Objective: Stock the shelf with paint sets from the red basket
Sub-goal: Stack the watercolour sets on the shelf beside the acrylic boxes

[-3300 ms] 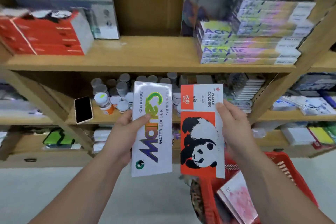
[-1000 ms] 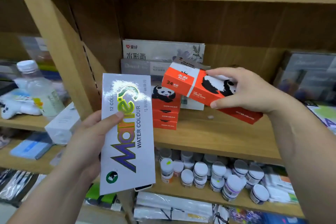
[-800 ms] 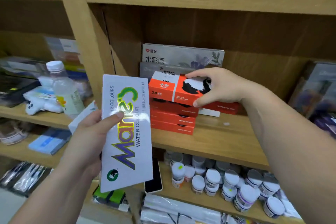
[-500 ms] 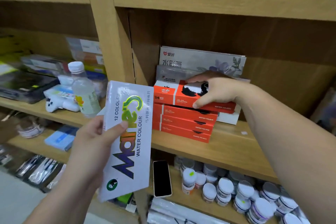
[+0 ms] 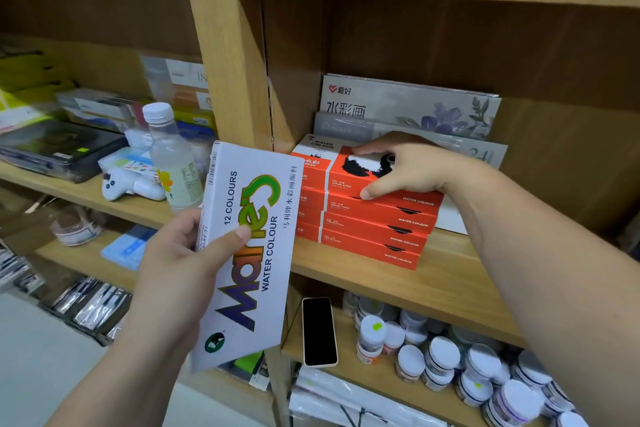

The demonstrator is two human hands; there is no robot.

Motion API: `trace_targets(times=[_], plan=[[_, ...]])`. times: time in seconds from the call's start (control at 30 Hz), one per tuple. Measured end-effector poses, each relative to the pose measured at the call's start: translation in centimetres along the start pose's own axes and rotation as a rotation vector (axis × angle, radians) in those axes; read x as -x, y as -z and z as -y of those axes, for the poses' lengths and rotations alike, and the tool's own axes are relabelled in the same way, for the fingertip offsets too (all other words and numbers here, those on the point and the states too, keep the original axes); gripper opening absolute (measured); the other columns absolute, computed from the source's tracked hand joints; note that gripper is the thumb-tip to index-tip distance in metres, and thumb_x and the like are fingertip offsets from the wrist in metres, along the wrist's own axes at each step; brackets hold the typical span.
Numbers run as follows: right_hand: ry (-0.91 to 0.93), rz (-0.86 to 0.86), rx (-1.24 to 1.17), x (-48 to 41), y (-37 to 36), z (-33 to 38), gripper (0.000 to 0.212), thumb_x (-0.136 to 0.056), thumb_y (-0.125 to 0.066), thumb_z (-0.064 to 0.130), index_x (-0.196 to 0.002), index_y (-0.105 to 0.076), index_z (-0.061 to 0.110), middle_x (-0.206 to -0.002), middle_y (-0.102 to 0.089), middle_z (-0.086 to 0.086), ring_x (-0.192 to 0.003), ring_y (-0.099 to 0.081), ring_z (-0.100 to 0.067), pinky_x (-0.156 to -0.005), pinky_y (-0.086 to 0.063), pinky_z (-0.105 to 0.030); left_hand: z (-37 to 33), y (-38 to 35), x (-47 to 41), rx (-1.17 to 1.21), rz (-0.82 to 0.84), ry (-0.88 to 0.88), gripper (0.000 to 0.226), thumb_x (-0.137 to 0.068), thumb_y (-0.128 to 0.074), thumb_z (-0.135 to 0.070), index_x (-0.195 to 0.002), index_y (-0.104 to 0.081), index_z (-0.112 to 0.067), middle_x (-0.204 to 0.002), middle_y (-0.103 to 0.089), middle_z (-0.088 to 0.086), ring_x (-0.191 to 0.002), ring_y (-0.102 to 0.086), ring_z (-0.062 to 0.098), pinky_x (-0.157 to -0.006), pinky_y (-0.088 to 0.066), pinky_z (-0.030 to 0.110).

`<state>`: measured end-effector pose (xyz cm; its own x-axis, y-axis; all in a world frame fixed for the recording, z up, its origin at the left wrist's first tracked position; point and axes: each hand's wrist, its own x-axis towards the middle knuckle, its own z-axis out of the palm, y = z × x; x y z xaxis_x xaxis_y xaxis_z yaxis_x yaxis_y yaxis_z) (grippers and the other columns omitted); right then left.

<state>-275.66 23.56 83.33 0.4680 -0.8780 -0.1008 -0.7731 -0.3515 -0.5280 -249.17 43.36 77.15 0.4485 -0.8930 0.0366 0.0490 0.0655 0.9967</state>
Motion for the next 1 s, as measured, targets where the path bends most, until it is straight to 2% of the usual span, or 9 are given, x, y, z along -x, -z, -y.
trace_targets(times=[0.1, 0.2, 0.33, 0.43, 0.57, 0.67, 0.77, 0.87, 1.0], plan=[[0.013, -0.035, -0.001, 0.6, 0.1, -0.1, 0.087, -0.064, -0.088, 0.062, -0.142, -0.053, 0.047, -0.136, -0.062, 0.018, -0.116, -0.064, -0.011, -0.098, -0.054, -0.035, 0.1, 0.0, -0.1, -0.002, -0.002, -0.002, 0.019, -0.087, -0.076, -0.01, -0.104, -0.072, -0.018, -0.09, -0.081, 0.002, -0.069, -0.078, 0.025, -0.048, -0.057, 0.029], [0.066, -0.231, -0.042, 2.4, -0.5, -0.7, 0.088, -0.059, -0.081, 0.075, -0.137, -0.059, 0.044, -0.139, -0.061, 0.019, -0.124, -0.059, -0.009, -0.106, -0.05, -0.038, 0.5, 0.1, -0.2, -0.013, -0.011, -0.02, 0.019, -0.087, -0.077, -0.011, -0.104, -0.072, -0.019, -0.09, -0.081, 0.001, -0.071, -0.079, 0.026, -0.05, -0.058, 0.032], [0.019, -0.386, -0.156, 5.4, -2.8, -2.5, 0.095, -0.061, -0.093, 0.053, -0.145, -0.054, 0.033, -0.139, -0.055, 0.018, -0.128, -0.05, -0.007, -0.109, -0.044, -0.034, 1.5, 0.0, 0.1, -0.013, -0.015, -0.016, 0.017, -0.088, -0.076, -0.011, -0.102, -0.072, -0.019, -0.092, -0.081, 0.002, -0.074, -0.079, 0.028, -0.062, -0.059, 0.037], [-0.031, -0.407, -0.18, 6.0, -4.3, -3.8, 0.086, -0.065, -0.095, 0.045, -0.141, -0.055, 0.042, -0.136, -0.059, 0.011, -0.123, -0.058, -0.014, -0.101, -0.055, -0.042, 2.1, 0.0, 0.4, 0.013, -0.011, 0.009, 0.017, -0.089, -0.075, -0.01, -0.102, -0.073, -0.02, -0.094, -0.081, 0.003, -0.076, -0.079, 0.03, -0.067, -0.059, 0.041], [-0.028, -0.428, -0.243, 6.5, -3.9, -4.3, 0.071, -0.07, -0.093, 0.033, -0.132, -0.059, 0.045, -0.123, -0.062, 0.012, -0.106, -0.062, -0.004, -0.078, -0.054, -0.019, 2.6, 0.2, 0.5, 0.013, -0.011, 0.012, 0.019, -0.089, -0.075, -0.012, -0.105, -0.072, -0.021, -0.096, -0.081, 0.004, -0.079, -0.079, 0.031, -0.071, -0.06, 0.045], [-0.002, -0.45, -0.257, 7.0, -4.0, -4.5, 0.068, -0.071, -0.092, 0.032, -0.129, -0.06, 0.045, -0.123, -0.064, 0.011, -0.105, -0.063, -0.001, -0.082, -0.055, -0.021, 2.7, 0.4, 0.4, 0.008, -0.003, 0.007, 0.019, -0.089, -0.075, -0.013, -0.106, -0.072, -0.021, -0.096, -0.081, 0.003, -0.079, -0.079, 0.03, -0.071, -0.061, 0.046], [-0.002, -0.459, -0.28, 7.1, -4.6, -4.8, 0.064, -0.074, -0.089, 0.031, -0.129, -0.06, 0.046, -0.128, -0.061, 0.007, -0.109, -0.063, -0.007, -0.09, -0.06, -0.033, 3.1, 0.8, 0.4, -0.008, 0.01, 0.006, 0.02, -0.089, -0.075, -0.016, -0.108, -0.071, -0.022, -0.099, -0.081, 0.003, -0.082, -0.079, 0.031, -0.076, -0.062, 0.054], [-0.031, -0.537, -0.278, 7.2, -5.9, -4.9, 0.071, -0.078, -0.088, 0.032, -0.138, -0.051, 0.044, -0.134, -0.055, 0.006, -0.115, -0.06, -0.009, -0.099, -0.056, -0.038, 3.7, 1.2, 0.5, 0.004, -0.001, 0.008, 0.019, -0.089, -0.075, -0.014, -0.107, -0.071, -0.021, -0.1, -0.081, 0.004, -0.084, -0.078, 0.033, -0.078, -0.061, 0.058], [-0.071, -0.697, -0.527, 7.1, -10.0, -4.3, 0.1, -0.083, -0.085, 0.031, -0.159, -0.02, 0.032, -0.137, -0.056, 0.017, -0.123, -0.057, -0.002, -0.101, -0.043, -0.023, 4.6, 1.4, 0.7, 0.035, -0.014, 0.026, 0.018, -0.09, -0.074, -0.01, -0.105, -0.071, -0.018, -0.099, -0.081, 0.004, -0.084, -0.078, 0.034, -0.076, -0.062, 0.053]])
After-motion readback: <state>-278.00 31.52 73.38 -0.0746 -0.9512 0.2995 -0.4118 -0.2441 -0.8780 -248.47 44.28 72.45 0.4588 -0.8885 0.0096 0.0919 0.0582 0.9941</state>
